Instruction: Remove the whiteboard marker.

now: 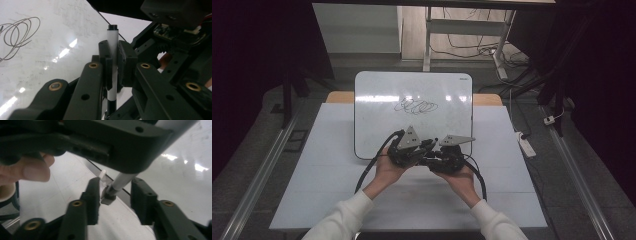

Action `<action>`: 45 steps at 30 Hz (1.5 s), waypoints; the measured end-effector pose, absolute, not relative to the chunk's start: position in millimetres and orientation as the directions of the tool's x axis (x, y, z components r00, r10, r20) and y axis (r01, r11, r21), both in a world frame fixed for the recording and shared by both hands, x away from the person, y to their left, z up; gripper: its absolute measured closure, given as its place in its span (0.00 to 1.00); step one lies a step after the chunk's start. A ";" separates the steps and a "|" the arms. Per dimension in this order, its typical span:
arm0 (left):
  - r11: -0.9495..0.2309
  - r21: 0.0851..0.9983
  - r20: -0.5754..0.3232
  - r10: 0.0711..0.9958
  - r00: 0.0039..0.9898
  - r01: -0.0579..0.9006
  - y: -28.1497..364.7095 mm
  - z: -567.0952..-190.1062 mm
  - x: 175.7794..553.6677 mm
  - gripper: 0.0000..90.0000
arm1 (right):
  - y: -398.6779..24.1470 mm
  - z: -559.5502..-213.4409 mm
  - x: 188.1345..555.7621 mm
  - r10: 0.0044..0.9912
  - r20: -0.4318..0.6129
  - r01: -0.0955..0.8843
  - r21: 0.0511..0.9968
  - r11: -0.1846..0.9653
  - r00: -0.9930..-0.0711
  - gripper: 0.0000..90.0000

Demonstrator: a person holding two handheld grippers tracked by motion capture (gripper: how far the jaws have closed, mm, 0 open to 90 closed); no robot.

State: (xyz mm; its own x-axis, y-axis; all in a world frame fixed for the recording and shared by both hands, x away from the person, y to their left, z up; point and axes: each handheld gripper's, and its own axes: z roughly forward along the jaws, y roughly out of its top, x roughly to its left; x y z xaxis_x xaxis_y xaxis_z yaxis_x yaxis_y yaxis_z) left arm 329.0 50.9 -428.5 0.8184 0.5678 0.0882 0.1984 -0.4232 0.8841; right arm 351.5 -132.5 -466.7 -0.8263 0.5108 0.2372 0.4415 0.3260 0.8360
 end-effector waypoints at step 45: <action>-0.345 0.780 -0.079 0.774 0.628 0.523 218.2 -499.1 255.1 0.32 | -179.5 -435.2 362.0 0.567 0.090 0.221 0.961 0.167 -0.819 0.86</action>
